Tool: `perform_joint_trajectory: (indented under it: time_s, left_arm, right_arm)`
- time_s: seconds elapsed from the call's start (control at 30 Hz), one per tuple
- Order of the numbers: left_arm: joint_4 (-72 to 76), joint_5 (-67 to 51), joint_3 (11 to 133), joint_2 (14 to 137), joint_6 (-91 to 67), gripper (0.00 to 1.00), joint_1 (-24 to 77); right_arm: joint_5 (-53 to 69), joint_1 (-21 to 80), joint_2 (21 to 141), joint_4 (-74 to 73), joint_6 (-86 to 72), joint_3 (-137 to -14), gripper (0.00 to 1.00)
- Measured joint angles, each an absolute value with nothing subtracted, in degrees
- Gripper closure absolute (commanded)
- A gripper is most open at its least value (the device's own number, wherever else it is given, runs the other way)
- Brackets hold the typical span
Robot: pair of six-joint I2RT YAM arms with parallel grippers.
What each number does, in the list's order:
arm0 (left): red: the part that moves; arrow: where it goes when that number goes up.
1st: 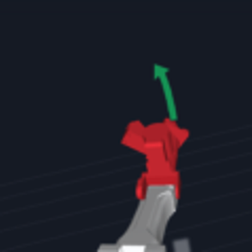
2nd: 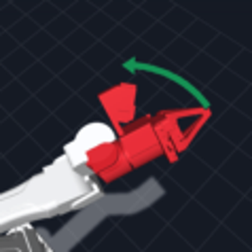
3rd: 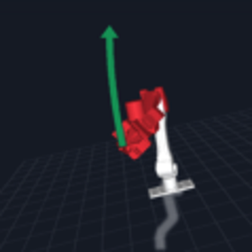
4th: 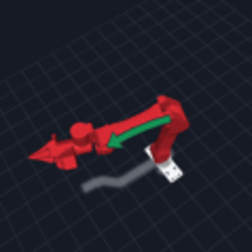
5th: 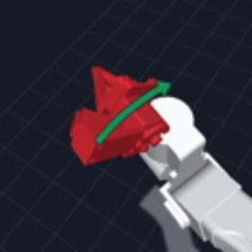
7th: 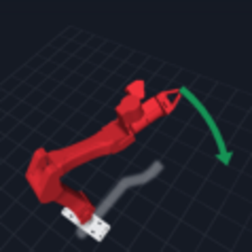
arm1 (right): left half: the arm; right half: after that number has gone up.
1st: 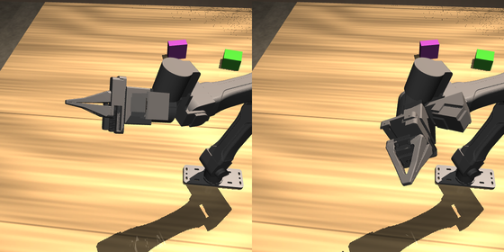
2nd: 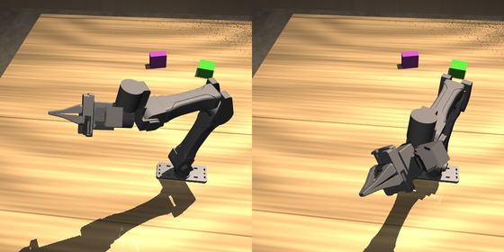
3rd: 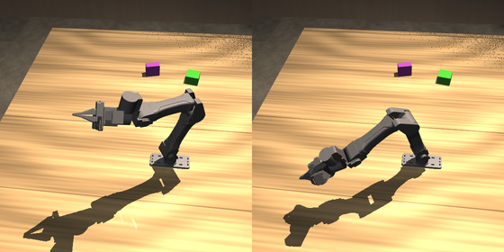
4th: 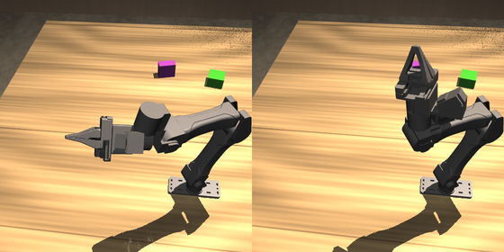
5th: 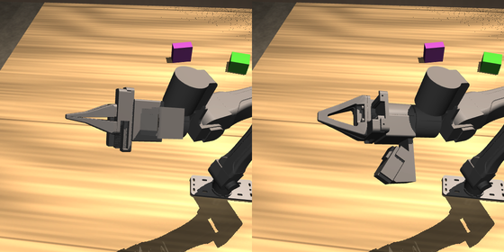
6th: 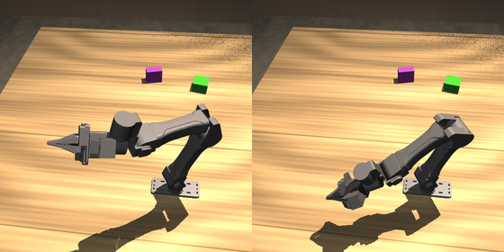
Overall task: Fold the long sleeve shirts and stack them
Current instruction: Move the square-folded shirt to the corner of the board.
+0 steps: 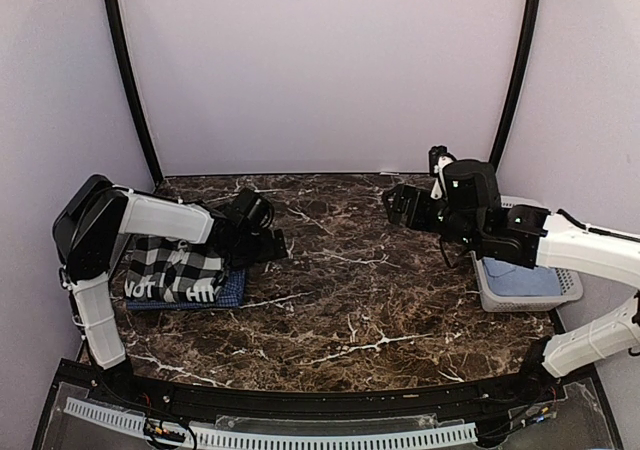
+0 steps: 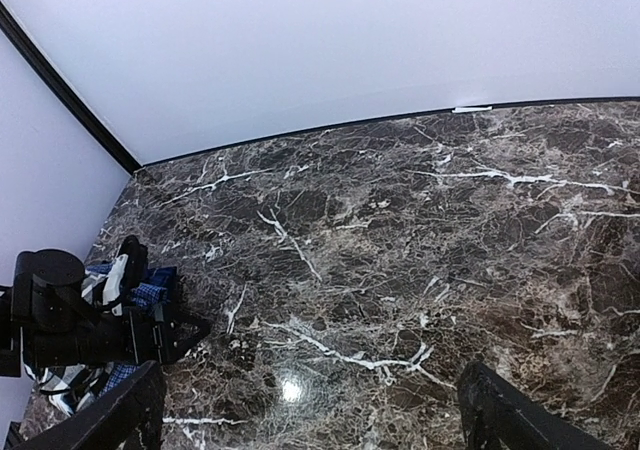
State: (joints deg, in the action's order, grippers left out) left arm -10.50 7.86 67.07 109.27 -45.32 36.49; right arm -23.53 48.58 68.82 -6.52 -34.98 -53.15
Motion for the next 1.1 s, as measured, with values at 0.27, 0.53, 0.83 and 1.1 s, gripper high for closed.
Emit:
perform_joint_trajectory:
  time_s: [0.27,0.53,0.83,1.1]
  left_arm:
    - [-6.55,8.51,58.11,103.11,-46.74,0.01,32.42]
    - [-5.93,9.23,48.86,95.44,-47.40,0.01,29.32]
    - [-6.35,9.21,43.90,90.61,-46.63,0.01,26.37]
    - [-7.92,6.66,44.38,90.06,-42.11,0.01,26.35]
  right_arm:
    - [-23.57,48.58,68.99,-5.28,-34.98,-52.88,0.01]
    - [-22.31,48.58,71.77,-3.64,-35.07,-52.88,0.01]
    - [-20.58,48.58,73.19,-2.68,-35.66,-52.88,0.01]
    - [-20.60,48.58,73.63,-2.76,-35.68,-52.88,0.01]
